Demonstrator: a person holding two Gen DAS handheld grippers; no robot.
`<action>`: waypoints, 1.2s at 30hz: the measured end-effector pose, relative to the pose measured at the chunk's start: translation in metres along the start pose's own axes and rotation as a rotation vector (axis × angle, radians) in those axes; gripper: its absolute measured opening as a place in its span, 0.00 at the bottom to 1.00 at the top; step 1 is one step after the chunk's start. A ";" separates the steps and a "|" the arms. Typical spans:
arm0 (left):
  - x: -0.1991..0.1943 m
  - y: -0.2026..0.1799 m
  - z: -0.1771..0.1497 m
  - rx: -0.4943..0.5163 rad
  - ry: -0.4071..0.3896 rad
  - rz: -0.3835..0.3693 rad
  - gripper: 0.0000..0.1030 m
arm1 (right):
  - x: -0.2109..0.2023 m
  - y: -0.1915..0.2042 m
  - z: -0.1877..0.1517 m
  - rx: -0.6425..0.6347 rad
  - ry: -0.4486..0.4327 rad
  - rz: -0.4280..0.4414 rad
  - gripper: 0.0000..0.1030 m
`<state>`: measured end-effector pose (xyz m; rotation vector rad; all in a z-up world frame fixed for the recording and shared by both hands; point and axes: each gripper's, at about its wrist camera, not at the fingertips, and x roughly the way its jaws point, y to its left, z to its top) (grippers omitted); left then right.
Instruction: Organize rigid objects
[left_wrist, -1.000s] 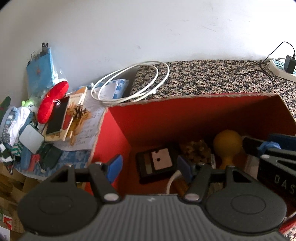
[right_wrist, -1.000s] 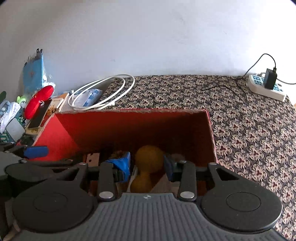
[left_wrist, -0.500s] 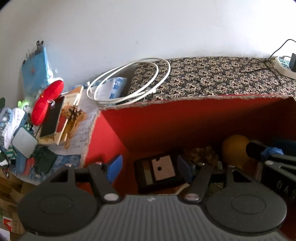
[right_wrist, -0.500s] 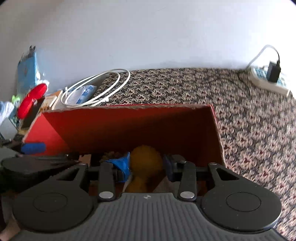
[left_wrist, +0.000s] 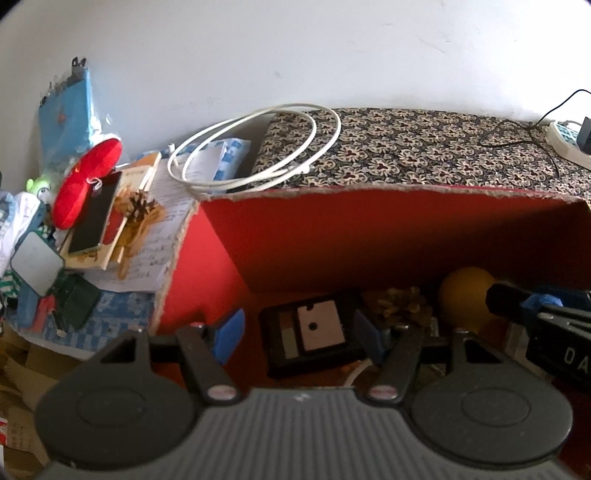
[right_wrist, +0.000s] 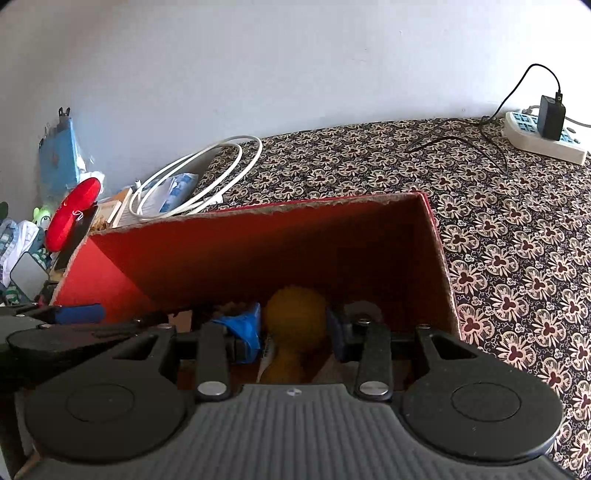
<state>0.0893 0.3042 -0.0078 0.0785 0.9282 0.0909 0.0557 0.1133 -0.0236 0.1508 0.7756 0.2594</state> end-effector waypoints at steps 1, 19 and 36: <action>0.000 0.000 0.000 0.001 0.000 -0.002 0.64 | 0.000 0.000 0.000 0.000 0.000 -0.002 0.20; -0.002 -0.002 -0.001 0.012 -0.007 0.009 0.64 | 0.008 -0.003 0.002 -0.003 0.040 -0.012 0.18; -0.003 0.002 -0.002 0.009 -0.014 -0.023 0.64 | 0.008 -0.003 0.001 0.002 0.032 -0.026 0.15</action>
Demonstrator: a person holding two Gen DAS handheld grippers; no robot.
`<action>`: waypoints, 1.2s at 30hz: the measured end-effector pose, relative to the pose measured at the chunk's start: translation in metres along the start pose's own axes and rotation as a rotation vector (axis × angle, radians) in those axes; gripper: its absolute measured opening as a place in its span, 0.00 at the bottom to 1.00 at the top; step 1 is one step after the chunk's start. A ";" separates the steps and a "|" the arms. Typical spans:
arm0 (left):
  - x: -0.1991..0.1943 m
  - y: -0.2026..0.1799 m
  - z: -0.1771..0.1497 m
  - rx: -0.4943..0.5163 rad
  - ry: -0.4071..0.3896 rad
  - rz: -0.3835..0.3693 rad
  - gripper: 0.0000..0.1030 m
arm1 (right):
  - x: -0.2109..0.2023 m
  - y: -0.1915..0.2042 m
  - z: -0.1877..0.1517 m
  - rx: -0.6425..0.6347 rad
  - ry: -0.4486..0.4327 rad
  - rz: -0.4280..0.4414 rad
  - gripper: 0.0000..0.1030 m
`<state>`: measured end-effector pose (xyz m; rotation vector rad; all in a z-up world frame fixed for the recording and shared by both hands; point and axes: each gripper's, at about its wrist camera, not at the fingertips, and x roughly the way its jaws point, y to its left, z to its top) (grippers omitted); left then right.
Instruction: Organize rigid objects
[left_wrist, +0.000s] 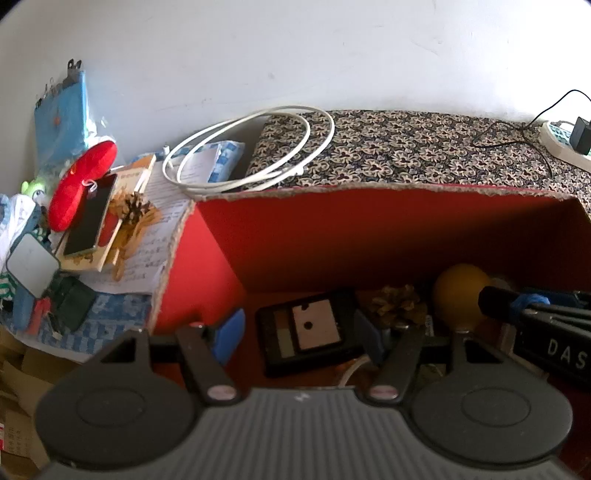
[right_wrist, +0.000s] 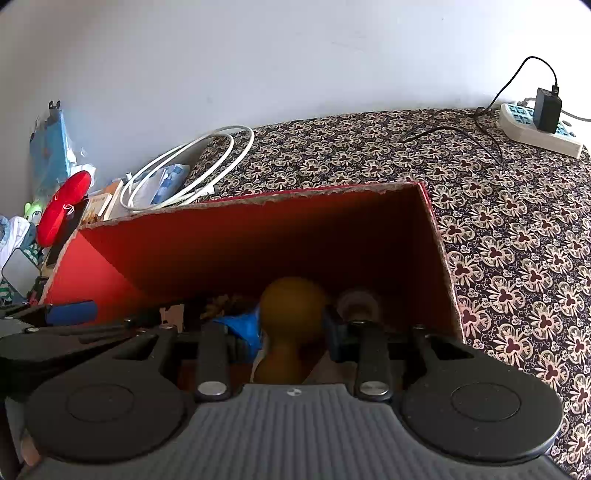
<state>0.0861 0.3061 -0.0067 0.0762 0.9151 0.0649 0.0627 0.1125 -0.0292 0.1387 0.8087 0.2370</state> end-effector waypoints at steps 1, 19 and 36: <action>0.000 0.000 0.000 -0.002 -0.001 -0.002 0.64 | 0.000 0.000 0.000 0.001 -0.001 -0.001 0.15; -0.002 0.002 -0.001 -0.005 -0.014 -0.012 0.64 | 0.000 0.003 0.000 0.000 -0.008 -0.023 0.15; -0.004 0.000 -0.002 0.014 -0.028 -0.012 0.64 | 0.000 0.003 0.000 -0.001 -0.008 -0.023 0.16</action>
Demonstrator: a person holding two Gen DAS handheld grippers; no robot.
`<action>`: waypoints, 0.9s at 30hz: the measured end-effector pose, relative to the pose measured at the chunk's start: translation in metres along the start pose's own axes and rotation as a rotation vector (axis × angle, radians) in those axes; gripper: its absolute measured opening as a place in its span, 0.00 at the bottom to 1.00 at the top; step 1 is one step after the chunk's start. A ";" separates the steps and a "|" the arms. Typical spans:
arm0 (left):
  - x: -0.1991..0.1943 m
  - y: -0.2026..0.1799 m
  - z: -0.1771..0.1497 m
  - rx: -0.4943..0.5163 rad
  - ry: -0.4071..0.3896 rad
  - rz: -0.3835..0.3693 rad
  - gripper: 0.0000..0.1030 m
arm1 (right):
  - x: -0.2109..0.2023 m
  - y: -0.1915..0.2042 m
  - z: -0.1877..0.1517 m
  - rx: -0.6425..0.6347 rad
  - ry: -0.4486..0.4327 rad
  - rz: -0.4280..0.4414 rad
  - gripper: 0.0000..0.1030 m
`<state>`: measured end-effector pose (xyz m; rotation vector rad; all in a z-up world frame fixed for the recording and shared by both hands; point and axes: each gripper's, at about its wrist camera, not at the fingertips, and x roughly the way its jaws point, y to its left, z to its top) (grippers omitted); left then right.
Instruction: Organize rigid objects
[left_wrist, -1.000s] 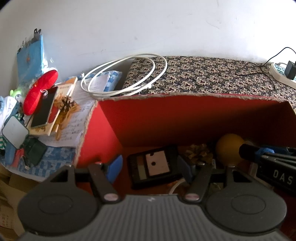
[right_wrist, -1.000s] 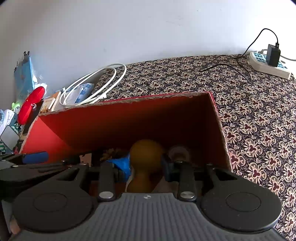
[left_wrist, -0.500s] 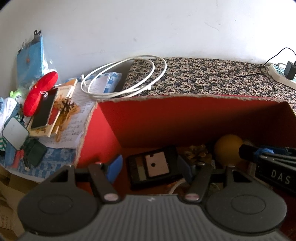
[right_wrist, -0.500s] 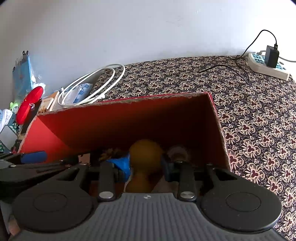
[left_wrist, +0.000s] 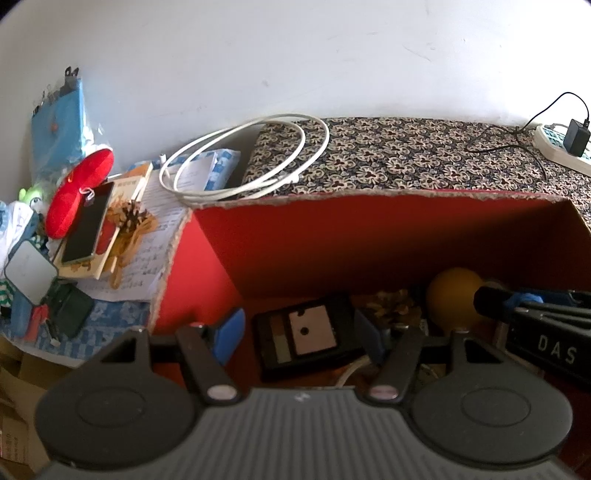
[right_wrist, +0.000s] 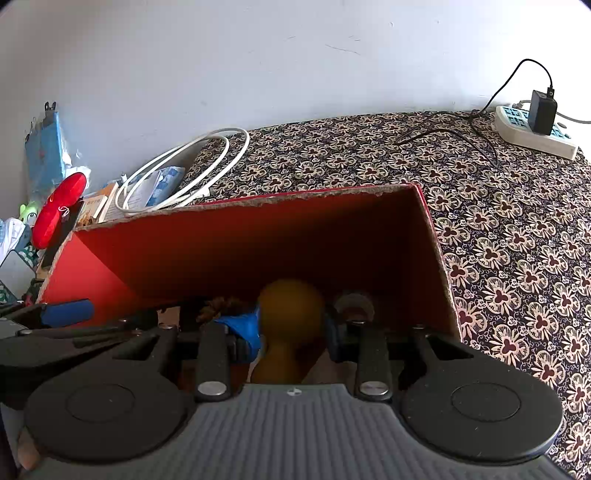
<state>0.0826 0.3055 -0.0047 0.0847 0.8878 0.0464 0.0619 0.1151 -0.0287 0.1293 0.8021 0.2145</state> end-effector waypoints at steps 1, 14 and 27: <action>0.000 0.000 0.000 -0.001 0.000 0.000 0.64 | 0.000 0.000 0.000 0.000 0.000 -0.001 0.16; -0.002 0.000 -0.001 -0.012 -0.012 0.010 0.64 | 0.000 0.000 0.000 0.002 -0.003 -0.002 0.16; -0.007 -0.001 -0.002 -0.021 -0.046 0.018 0.64 | -0.008 0.003 -0.002 -0.009 -0.067 0.001 0.16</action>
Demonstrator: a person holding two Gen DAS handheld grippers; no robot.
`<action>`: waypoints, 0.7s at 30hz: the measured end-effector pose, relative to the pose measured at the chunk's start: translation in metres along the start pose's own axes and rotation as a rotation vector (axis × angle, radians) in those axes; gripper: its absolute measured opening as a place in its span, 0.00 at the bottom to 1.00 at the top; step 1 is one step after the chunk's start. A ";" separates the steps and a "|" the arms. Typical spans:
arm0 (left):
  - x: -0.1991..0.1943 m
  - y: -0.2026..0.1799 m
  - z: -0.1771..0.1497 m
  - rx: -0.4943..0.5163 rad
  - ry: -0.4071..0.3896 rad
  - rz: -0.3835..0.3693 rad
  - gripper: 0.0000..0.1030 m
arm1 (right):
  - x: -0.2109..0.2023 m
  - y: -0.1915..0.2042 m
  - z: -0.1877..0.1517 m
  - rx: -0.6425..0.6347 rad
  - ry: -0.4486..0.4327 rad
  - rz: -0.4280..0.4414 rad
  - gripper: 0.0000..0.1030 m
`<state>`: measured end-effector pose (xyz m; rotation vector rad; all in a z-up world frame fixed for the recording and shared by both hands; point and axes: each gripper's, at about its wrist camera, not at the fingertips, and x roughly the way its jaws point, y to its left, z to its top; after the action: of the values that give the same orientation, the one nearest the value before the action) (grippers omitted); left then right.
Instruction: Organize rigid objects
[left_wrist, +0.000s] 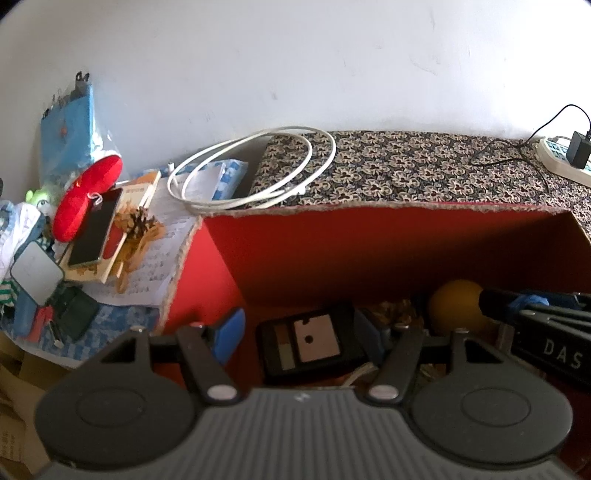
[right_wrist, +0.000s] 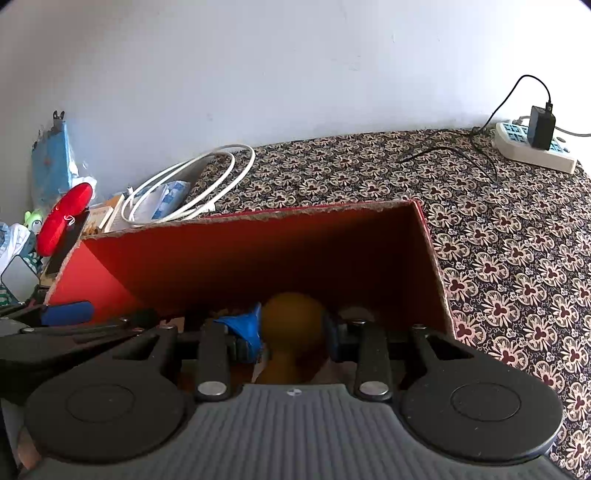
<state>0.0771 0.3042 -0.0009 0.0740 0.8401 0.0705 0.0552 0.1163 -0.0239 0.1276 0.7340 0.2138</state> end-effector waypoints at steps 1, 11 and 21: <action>0.000 0.000 0.000 0.001 -0.001 0.000 0.64 | 0.000 0.000 0.000 0.001 -0.001 -0.001 0.16; 0.000 0.001 0.000 0.005 -0.005 -0.008 0.64 | 0.000 0.001 -0.001 0.012 0.004 -0.007 0.16; 0.000 -0.002 0.000 0.018 -0.006 0.001 0.64 | 0.000 0.001 -0.002 0.023 -0.002 -0.009 0.16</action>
<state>0.0768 0.3026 -0.0009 0.0911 0.8350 0.0633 0.0536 0.1170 -0.0248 0.1463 0.7351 0.1964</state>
